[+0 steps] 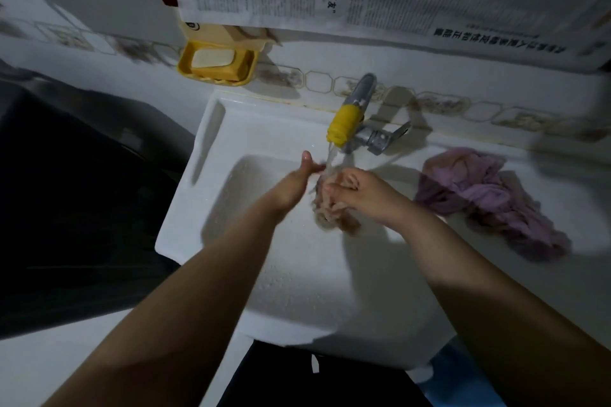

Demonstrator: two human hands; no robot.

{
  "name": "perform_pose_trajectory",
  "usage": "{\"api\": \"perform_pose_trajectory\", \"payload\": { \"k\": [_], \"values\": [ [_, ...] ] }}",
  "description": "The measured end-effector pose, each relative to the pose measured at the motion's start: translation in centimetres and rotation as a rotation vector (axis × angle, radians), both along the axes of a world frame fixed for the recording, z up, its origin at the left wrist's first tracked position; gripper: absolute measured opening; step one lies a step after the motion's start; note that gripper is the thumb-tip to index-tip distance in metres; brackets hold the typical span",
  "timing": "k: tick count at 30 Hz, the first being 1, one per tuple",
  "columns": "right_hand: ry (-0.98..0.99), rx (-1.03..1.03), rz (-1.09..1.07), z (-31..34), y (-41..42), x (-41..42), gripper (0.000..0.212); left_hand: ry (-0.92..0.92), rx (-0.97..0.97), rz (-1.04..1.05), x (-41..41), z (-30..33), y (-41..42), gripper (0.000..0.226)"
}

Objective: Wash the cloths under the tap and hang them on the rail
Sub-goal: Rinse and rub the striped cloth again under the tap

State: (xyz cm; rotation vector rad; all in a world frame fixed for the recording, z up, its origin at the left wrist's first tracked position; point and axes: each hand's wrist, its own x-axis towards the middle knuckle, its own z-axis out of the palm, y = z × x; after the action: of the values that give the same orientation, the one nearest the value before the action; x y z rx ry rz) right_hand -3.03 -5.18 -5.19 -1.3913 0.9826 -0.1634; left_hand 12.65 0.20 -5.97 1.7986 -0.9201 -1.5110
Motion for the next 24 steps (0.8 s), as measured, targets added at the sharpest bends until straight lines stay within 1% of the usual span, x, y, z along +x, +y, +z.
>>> {"api": "perform_pose_trajectory", "payload": {
  "k": [1,2,3,5,6,7,9,10,12,13,15,16,17,19,20,21,22,23,24],
  "values": [
    [-0.032,-0.019,-0.042,0.3,0.0,0.2,0.037,0.158,0.022,0.046,-1.1,0.0,0.2,0.076],
    [-0.077,-0.015,-0.097,0.6,-0.1,0.2,0.034,0.287,0.038,0.097,-1.7,-0.4,0.3,0.08],
    [-0.145,0.014,-0.15,1.0,-0.1,0.0,0.026,0.397,0.051,0.135,-2.3,-0.4,0.4,0.081],
    [-0.32,0.107,-0.229,1.9,-0.3,-0.4,0.01,0.495,0.056,0.167,-2.9,-0.9,0.3,0.083],
    [-0.383,0.147,-0.282,2.4,-0.5,-0.6,0.006,0.508,0.032,0.149,-2.9,-1.1,0.4,0.084],
    [-0.413,0.173,-0.344,2.8,-0.9,-0.8,0.009,0.548,-0.006,0.13,-3.0,-1.4,0.4,0.083],
    [-0.428,0.197,-0.418,3.1,-1.9,-1.1,0.015,0.53,-0.011,0.071,-2.9,-1.9,0.7,0.077],
    [-0.417,0.184,-0.427,3.4,-2.4,-1.3,0.018,0.473,0.015,0.042,-2.7,-1.8,1.0,0.072],
    [-0.365,0.135,-0.461,3.7,-3.1,-1.4,0.021,0.39,0.059,-0.01,-1.9,-2.6,1.6,0.059],
    [-0.328,0.104,-0.5,3.7,-3.3,-1.3,0.021,0.386,0.054,-0.012,-1.5,-3.2,1.8,0.052],
    [-0.284,0.046,-0.571,3.4,-3.3,-0.8,0.014,0.413,0.07,0.049,-0.7,-4.0,2.2,0.036],
    [-0.292,0.039,-0.594,3.6,-3.1,-0.3,0.016,0.419,0.086,0.09,-0.6,-3.6,2.6,0.029],
    [-0.312,0.052,-0.607,3.6,-2.8,0.1,0.018,0.447,0.093,0.121,-0.6,-3.9,2.8,0.025],
    [-0.411,0.11,-0.643,3.7,-1.9,1.3,0.007,0.476,0.113,0.195,-1.3,-3.8,2.7,0.022],
    [-0.428,0.123,-0.652,3.6,-1.2,1.9,0.014,0.49,0.114,0.26,-1.7,-3.3,2.5,0.021],
    [-0.437,0.121,-0.635,3.4,-0.5,2.4,0.021,0.549,0.127,0.364,-1.9,-3.6,2.0,0.021],
    [-0.391,0.081,-0.599,3.0,0.5,2.8,0.022,0.58,0.17,0.463,-2.2,-2.5,1.5,0.023],
    [-0.312,0.035,-0.537,2.3,1.4,3.0,0.014,0.61,0.143,0.53,-2.2,-2.5,1.0,0.026],
    [-0.236,0.019,-0.438,1.8,2.4,3.4,0.001,0.593,0.103,0.539,-2.9,-1.9,0.3,0.031]
  ]
}}
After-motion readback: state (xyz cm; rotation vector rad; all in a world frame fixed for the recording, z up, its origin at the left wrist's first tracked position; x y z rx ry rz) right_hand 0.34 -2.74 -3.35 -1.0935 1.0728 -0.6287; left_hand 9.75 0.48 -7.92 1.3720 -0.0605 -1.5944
